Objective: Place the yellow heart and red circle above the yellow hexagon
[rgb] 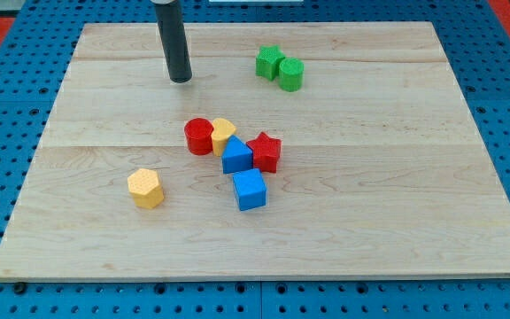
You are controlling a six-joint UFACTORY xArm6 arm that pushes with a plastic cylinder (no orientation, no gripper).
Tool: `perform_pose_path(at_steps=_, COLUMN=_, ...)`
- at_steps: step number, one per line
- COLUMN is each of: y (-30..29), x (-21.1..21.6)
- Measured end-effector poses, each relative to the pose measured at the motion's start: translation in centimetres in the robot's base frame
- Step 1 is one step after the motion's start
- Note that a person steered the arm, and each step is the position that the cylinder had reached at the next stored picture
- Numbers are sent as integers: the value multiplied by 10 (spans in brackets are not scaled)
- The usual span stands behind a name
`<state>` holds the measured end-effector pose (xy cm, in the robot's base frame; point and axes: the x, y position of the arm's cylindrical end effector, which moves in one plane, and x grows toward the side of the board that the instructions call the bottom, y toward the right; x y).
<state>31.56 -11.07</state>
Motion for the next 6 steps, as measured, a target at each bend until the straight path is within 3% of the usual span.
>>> perform_pose_path(at_steps=3, y=11, x=14)
perform_pose_path(at_steps=6, y=71, x=26)
